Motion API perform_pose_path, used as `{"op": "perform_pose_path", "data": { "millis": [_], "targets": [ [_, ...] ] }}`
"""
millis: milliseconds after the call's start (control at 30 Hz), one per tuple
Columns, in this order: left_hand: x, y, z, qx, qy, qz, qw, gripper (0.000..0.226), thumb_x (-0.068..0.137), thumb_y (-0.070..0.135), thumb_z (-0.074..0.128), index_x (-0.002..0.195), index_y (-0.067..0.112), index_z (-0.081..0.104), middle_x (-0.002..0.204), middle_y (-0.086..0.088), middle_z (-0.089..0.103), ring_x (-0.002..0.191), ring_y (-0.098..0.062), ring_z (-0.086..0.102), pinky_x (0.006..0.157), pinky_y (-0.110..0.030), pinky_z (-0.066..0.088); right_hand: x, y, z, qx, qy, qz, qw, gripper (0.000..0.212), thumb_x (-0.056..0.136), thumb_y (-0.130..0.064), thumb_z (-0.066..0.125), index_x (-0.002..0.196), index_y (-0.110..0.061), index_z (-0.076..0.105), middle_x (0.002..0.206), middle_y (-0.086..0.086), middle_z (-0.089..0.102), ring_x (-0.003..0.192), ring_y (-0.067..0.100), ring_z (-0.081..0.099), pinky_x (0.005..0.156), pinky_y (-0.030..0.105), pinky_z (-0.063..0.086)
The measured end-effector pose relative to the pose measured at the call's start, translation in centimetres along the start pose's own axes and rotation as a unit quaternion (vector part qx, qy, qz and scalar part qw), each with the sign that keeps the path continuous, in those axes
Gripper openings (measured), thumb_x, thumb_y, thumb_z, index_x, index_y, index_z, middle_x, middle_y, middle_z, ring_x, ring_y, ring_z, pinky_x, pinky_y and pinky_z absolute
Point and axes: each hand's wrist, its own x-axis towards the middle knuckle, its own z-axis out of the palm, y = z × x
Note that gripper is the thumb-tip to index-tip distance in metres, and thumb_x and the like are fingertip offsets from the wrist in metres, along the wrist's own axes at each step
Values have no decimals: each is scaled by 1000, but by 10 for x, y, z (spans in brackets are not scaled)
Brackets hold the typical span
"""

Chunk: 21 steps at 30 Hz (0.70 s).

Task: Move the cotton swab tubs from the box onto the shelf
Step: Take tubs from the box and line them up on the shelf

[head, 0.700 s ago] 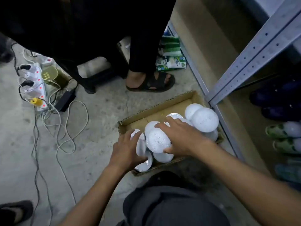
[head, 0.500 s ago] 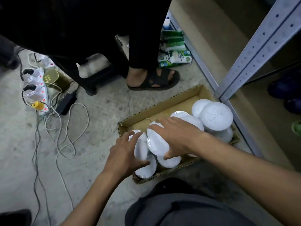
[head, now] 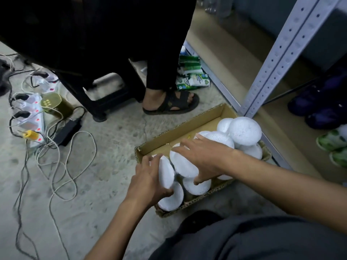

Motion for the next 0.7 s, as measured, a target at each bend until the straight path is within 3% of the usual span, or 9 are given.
{"op": "perform_pose_path", "data": {
  "millis": [200,333,400,500,633,700],
  "targets": [
    [0,2,-4,9,1,18,1000,97,69,47,77,148,29,24,143,1,27,123,-27,40,86,-41,53,3,0,1,-5,-9,6,1000,102,71,-54,78,152,-25,25,147,7,38,122,32,51,114,46,25],
    [1,11,-17,20,11,25,999,93,71,43,75,148,29,24,139,-2,27,119,-28,41,87,-39,52,-1,4,-10,10,-6,7,1000,101,73,-50,78,154,-28,23,148,7,37,128,32,47,123,47,16],
    [0,17,-30,11,17,35,999,100,70,43,76,152,28,19,141,-2,27,122,-27,41,92,-38,50,-10,6,-23,40,-2,15,999,101,73,-49,77,155,-29,22,148,5,37,130,31,46,122,46,21],
    [-4,29,-58,0,37,48,998,99,66,47,79,147,27,25,139,1,33,121,-25,43,92,-39,49,-29,9,-49,99,15,31,995,101,75,-52,76,156,-33,19,147,-2,35,128,26,46,103,42,46],
    [-15,53,-102,10,70,94,993,94,63,53,80,141,32,32,133,3,32,113,-23,47,82,-36,49,-67,17,-95,179,60,61,980,103,75,-54,79,155,-36,17,151,-10,30,137,17,37,105,36,42],
    [-21,71,-124,15,79,121,989,98,66,49,80,147,34,28,137,2,28,119,-24,46,86,-34,48,-94,21,-121,194,84,75,975,102,74,-58,78,154,-39,17,151,-13,29,138,13,34,106,35,40]
  ]
}}
